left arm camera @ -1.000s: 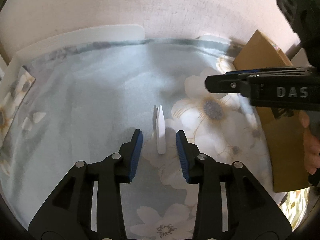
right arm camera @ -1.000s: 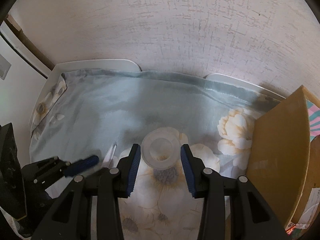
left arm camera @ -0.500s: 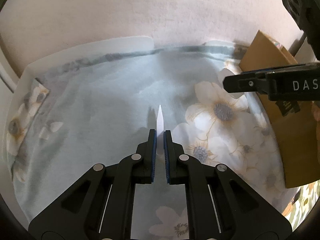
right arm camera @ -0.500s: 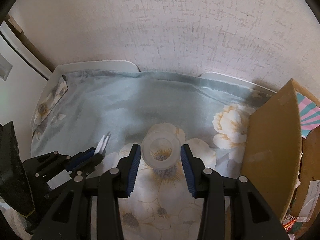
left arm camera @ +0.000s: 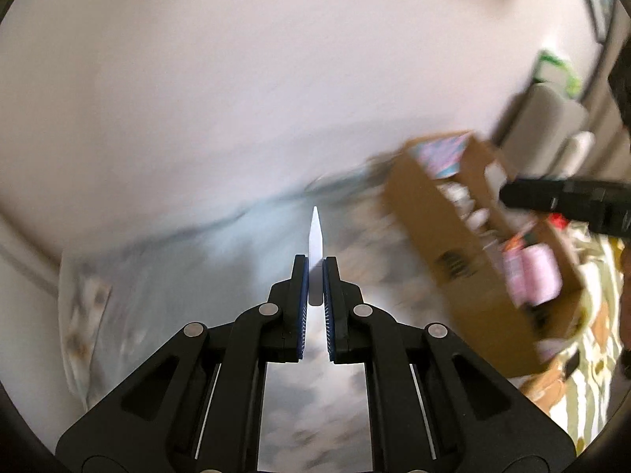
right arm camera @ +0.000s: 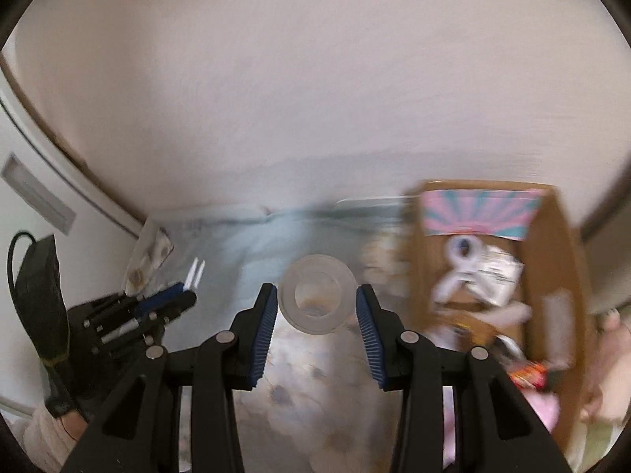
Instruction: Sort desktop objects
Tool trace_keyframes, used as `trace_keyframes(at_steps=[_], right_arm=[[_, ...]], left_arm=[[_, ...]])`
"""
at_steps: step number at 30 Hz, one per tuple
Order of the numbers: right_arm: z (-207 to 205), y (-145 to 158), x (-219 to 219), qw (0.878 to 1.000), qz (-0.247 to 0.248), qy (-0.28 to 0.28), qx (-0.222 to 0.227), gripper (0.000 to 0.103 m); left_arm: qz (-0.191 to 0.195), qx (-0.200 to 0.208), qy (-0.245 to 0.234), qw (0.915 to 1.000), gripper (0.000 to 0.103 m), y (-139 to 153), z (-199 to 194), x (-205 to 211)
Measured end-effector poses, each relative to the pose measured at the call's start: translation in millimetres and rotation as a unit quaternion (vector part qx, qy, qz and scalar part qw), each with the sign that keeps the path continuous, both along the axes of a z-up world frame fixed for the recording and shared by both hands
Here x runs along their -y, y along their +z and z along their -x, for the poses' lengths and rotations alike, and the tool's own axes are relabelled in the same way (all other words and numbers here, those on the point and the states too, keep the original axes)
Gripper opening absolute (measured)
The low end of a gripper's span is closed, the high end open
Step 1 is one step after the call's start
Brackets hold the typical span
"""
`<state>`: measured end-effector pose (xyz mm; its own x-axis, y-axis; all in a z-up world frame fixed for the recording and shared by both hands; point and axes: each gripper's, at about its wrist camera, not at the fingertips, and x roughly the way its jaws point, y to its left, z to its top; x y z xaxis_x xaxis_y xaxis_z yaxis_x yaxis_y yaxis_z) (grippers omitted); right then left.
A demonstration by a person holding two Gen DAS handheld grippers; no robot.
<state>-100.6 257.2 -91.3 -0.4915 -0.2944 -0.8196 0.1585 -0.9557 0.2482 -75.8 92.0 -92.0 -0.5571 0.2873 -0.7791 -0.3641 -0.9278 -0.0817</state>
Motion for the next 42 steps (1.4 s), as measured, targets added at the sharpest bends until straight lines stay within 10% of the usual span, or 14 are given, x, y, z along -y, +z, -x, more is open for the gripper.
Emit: trace_keyframes(at_steps=[11, 23, 24, 25, 26, 27, 34, 42], right_arm=[[-72, -4, -96, 0.995, -0.043, -0.091, 0.011, 0.038], [-101, -52, -135, 0.994, -0.02, -0.093, 0.051, 0.038], [-101, -52, -136, 0.995, -0.015, -0.087, 0.049, 0.038], [-102, -51, -136, 0.996, -0.011, -0.08, 0.049, 0.038], [-100, -52, -134, 0.996, -0.003, -0.069, 0.054, 0.039], [-98, -54, -134, 0.996, 0.002, -0.063, 0.067, 0.04], [-100, -45, -136, 0.997, 0.008, -0.062, 0.039, 0.069], [-98, -35, -133, 0.998, 0.007, -0.061, 0.022, 0.071]], left_arm=[[-0.013, -0.014, -0.14, 0.9899, 0.006, 31, 8, -168], [0.018, 0.027, -0.137, 0.9901, 0.008, -6, 2, -231], [0.02, 0.031, -0.127, 0.9913, 0.012, -7, 4, -230], [0.02, 0.038, -0.116, 0.9923, 0.041, -7, 7, -230], [0.022, 0.044, -0.101, 0.9937, 0.092, -7, 10, -228], [0.024, 0.04, -0.082, 0.9956, 0.103, -5, 12, -223], [0.044, 0.013, -0.026, 0.9986, 0.102, 13, 17, -197], [0.047, 0.019, 0.013, 0.9986, 0.102, 23, 11, -174]])
